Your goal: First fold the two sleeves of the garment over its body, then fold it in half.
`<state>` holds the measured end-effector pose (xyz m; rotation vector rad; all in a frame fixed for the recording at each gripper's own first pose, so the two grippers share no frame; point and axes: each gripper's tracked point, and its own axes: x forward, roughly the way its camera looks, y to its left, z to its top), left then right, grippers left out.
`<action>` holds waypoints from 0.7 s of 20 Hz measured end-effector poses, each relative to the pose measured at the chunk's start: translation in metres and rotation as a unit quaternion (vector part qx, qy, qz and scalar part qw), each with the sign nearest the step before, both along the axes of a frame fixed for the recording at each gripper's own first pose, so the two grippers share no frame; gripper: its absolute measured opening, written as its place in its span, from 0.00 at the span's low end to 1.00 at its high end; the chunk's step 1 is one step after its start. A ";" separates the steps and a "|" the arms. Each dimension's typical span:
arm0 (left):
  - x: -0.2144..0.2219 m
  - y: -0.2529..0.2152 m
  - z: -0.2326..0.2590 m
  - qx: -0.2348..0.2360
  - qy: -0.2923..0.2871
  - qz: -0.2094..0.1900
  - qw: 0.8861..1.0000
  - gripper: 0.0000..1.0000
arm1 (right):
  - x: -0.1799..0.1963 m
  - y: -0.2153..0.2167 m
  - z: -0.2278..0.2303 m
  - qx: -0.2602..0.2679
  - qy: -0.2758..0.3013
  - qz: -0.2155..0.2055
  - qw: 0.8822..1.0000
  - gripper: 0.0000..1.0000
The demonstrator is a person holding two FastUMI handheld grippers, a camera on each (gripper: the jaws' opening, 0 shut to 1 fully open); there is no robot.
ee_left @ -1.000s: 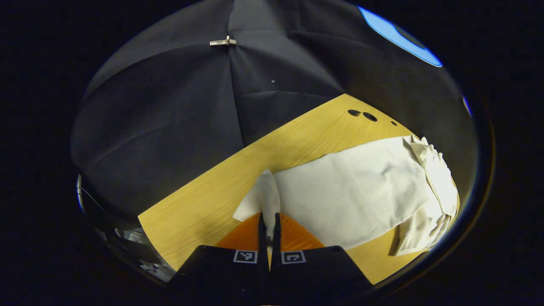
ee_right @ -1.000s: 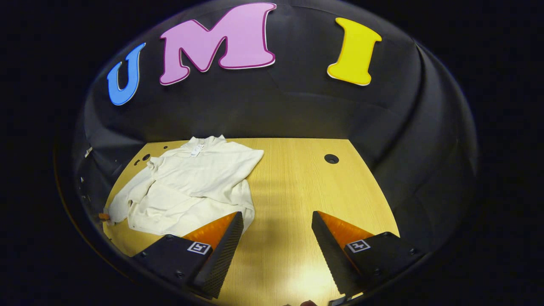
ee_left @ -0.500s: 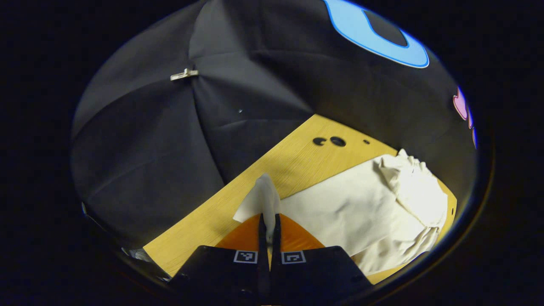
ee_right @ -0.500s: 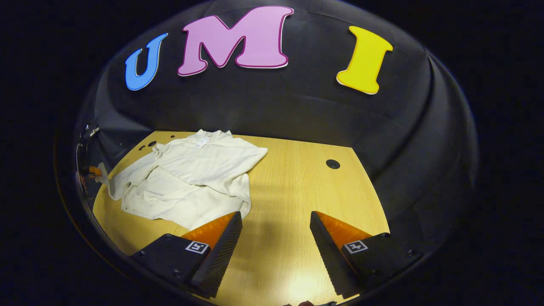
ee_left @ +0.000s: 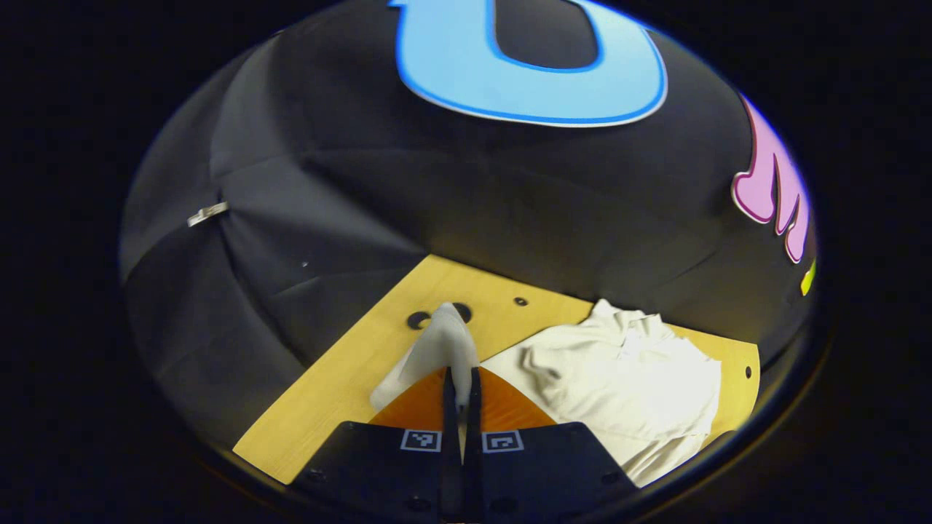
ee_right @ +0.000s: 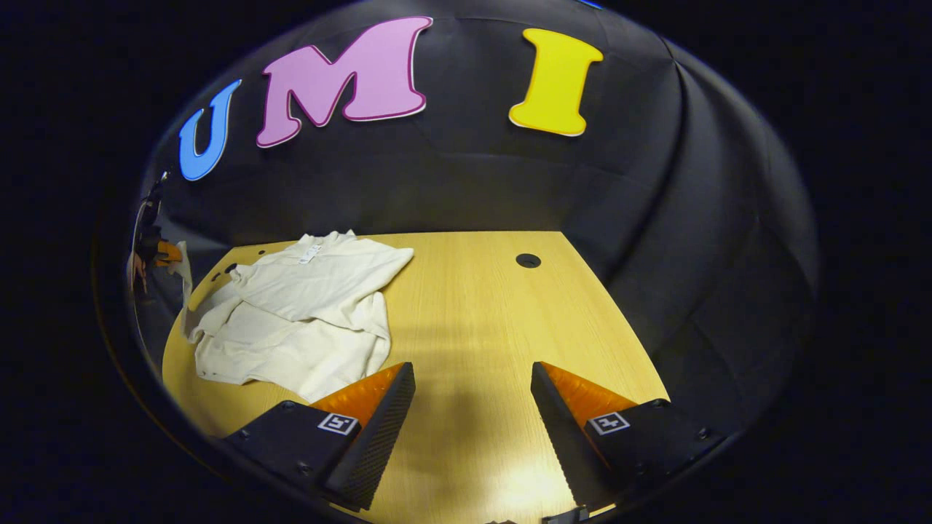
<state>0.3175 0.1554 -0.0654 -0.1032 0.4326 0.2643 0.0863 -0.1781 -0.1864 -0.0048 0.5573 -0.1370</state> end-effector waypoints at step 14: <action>0.087 -0.310 -0.017 0.080 0.009 -0.260 0.962 0.06 | -0.014 -0.059 -0.017 0.023 0.008 -0.059 0.998 0.98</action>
